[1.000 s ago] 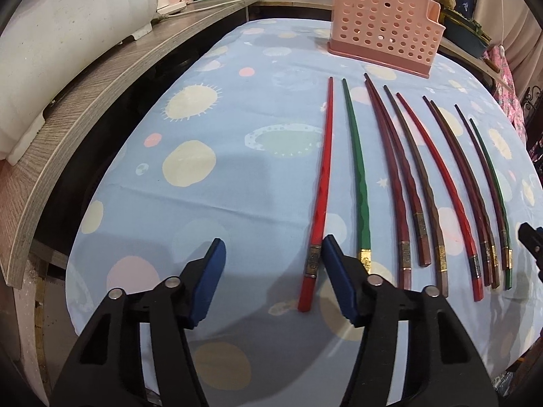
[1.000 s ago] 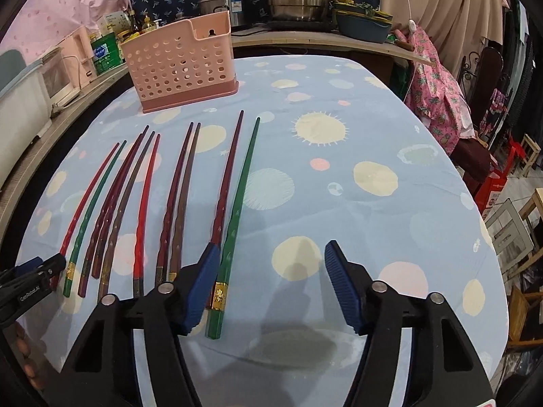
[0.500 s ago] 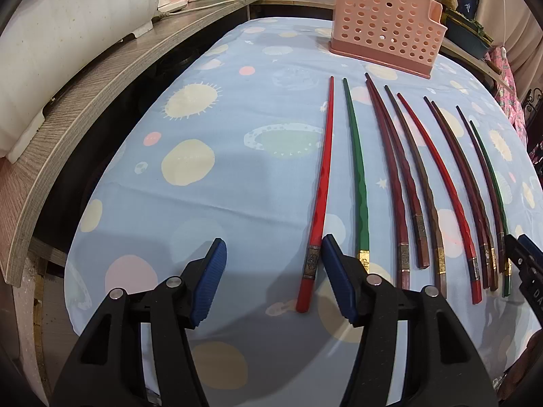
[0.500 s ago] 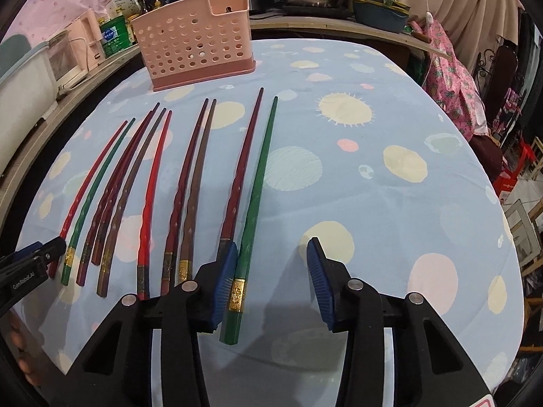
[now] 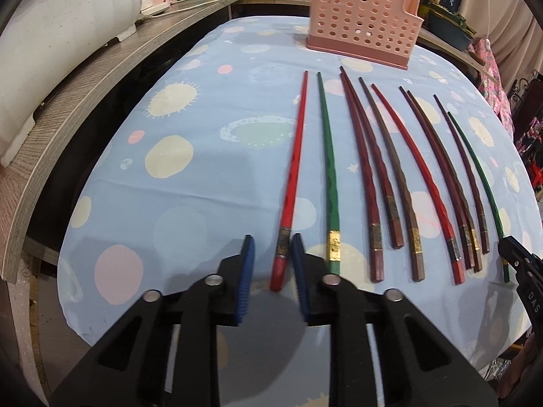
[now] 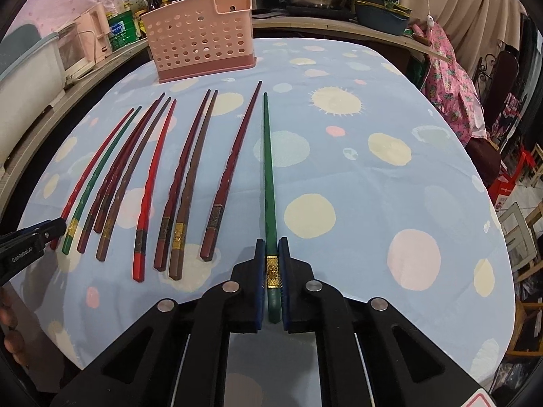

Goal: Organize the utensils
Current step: 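Close the left tool on a red chopstick while the right tool grasps a green chopstick, then lift both held chopsticks and carry them over the pink basket, then open both tools to drop the chopsticks into the pink basket, then withdraw both open tools back over the remaining chopsticks, then close the left tool on a green chopstick while the right tool grasps a dark brown chopstick, then lift both held chopsticks and carry them over the pink basket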

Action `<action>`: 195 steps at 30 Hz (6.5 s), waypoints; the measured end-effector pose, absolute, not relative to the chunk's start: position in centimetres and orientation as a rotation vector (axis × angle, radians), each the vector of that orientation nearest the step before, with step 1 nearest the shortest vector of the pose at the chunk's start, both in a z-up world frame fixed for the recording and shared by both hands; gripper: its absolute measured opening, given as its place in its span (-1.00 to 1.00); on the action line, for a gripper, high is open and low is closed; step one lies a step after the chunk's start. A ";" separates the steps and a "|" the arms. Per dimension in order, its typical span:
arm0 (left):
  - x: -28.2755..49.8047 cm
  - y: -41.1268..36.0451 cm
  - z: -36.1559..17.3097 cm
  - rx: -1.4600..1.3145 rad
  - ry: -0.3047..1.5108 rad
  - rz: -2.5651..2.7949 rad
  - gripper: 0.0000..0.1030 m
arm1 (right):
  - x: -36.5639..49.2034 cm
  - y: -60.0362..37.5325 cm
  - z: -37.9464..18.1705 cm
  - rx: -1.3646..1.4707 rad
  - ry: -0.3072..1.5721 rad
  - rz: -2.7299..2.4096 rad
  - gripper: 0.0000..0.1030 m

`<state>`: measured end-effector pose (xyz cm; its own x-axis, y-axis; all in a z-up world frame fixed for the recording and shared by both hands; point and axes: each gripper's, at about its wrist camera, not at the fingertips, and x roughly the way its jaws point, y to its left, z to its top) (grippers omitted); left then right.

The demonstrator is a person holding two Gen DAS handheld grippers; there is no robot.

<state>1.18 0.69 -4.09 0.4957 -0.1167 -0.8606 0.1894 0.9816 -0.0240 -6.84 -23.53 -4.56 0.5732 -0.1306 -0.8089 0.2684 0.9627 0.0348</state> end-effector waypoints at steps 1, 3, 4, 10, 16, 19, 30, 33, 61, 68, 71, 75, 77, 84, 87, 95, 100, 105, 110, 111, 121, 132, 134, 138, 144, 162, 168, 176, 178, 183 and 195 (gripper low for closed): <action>1.1 0.7 -4.1 0.071 1.039 -0.198 -0.83 | -7.0 -23.6 -4.5 0.162 0.930 -0.233 -0.86; 0.8 0.8 -4.0 0.057 1.043 -0.216 -0.84 | -7.3 -23.7 -4.1 0.160 0.919 -0.229 -0.86; 0.7 0.9 -4.0 0.050 1.045 -0.223 -0.85 | -7.5 -23.7 -3.8 0.159 0.912 -0.228 -0.86; 0.2 1.9 -2.4 0.009 1.022 -0.225 -0.86 | -8.1 -24.2 -0.3 0.166 0.839 -0.213 -0.86; 0.6 3.4 2.6 -0.046 0.933 -0.217 -0.86 | -7.5 -25.8 5.7 0.169 0.708 -0.224 -0.87; 1.6 3.7 5.6 -0.055 0.873 -0.213 -0.86 | -6.3 -27.2 8.8 0.182 0.644 -0.232 -0.86; 9.8 2.2 17.0 -0.103 0.673 -0.230 -0.87 | 0.8 -31.9 17.9 0.283 0.470 -0.202 -0.86; 11.5 1.3 19.8 -0.106 0.617 -0.234 -0.87 | 2.8 -32.4 19.8 0.299 0.431 -0.182 -0.87; 26.7 -6.3 23.0 -0.156 0.499 -0.257 -0.86 | 22.1 -32.5 18.7 0.340 0.453 -0.095 -0.86; 27.8 -6.2 20.6 -0.151 0.554 -0.243 -0.85 | 22.3 -32.5 17.7 0.314 0.457 -0.124 -0.75; 27.2 -6.0 20.4 -0.138 0.545 -0.219 -0.56 | 21.1 -32.4 18.6 0.314 0.422 -0.130 -0.47; 25.5 -5.4 21.0 -0.121 0.524 -0.185 -0.10 | 18.7 -32.2 20.2 0.313 0.377 -0.127 -0.29; 24.3 -5.1 21.4 -0.109 0.518 -0.171 -0.02 | 17.3 -31.7 21.0 0.296 0.356 -0.125 -0.16; 19.8 -4.3 22.2 -0.066 0.495 -0.143 0.20 | 11.8 -30.1 22.3 0.270 0.335 -0.111 0.01; 17.7 -3.9 22.1 -0.052 0.496 -0.136 0.21 | 9.5 -29.5 22.1 0.256 0.339 -0.105 0.05; 12.5 -2.5 19.8 -0.003 0.530 -0.118 0.25 | 3.7 -27.4 19.5 0.195 0.405 -0.102 0.08; 9.6 -0.8 17.0 0.001 0.579 -0.106 0.32 | 0.6 -26.4 15.8 0.180 0.494 -0.099 0.08; 7.7 1.1 12.9 -0.012 0.666 -0.086 0.32 | -1.9 -25.3 11.7 0.147 0.580 -0.119 0.08; 5.9 2.4 8.6 -0.015 0.739 -0.067 0.32 | -3.4 -24.4 7.6 0.134 0.665 -0.130 0.08; 5.5 2.6 7.9 -0.013 0.751 -0.064 0.32 | -3.6 -24.2 6.7 0.133 0.683 -0.134 0.08; 2.3 2.8 2.1 0.014 0.853 -0.080 0.32 | -5.0 -23.7 0.5 0.155 0.802 -0.171 0.08; 0.8 1.6 0.0 0.041 0.895 -0.119 0.32 | -4.6 -22.2 -2.8 0.126 0.861 -0.159 -0.19; 0.7 1.3 -0.2 0.046 0.904 -0.125 0.32 | -4.4 -22.0 -3.1 0.123 0.871 -0.157 -0.29; 0.4 0.8 -0.6 0.053 0.912 -0.141 0.32 | -4.3 -21.8 -3.7 0.123 0.885 -0.147 -0.36; 0.1 0.1 -1.2 0.066 0.929 -0.164 0.32 | -4.3 -21.5 -4.3 0.115 0.904 -0.141 -0.54; -0.1 -0.4 -3.6 0.076 0.997 -0.189 0.18 | -5.4 -23.2 -4.7 0.134 0.916 -0.167 -0.87; 0.1 -0.3 -4.2 0.063 1.023 -0.204 -0.13 | -5.7 -23.8 -4.6 0.145 0.915 -0.175 -0.87; 0.2 0.0 -4.1 0.050 1.030 -0.227 -0.82 | -6.1 -24.2 -4.4 0.159 0.914 -0.177 -0.87; 0.2 0.1 -4.0 0.043 1.035 -0.231 -0.82 | -6.1 -24.2 -4.3 0.160 0.910 -0.175 -0.87; 0.1 0.3 -3.4 0.033 1.034 -0.235 -0.84 | -6.4 -24.2 -3.2 0.169 0.885 -0.167 -0.87; 0.4 1.4 2.7 -0.045 0.940 -0.253 -0.86 | -6.4 -25.6 4.6 0.225 0.711 -0.147 -0.87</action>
<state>0.41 1.42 2.70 0.5630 -0.2342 -0.7926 0.1951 0.9696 -0.1479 -6.38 -25.63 4.57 0.7489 -0.0571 -0.6602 0.2097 0.9655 0.1544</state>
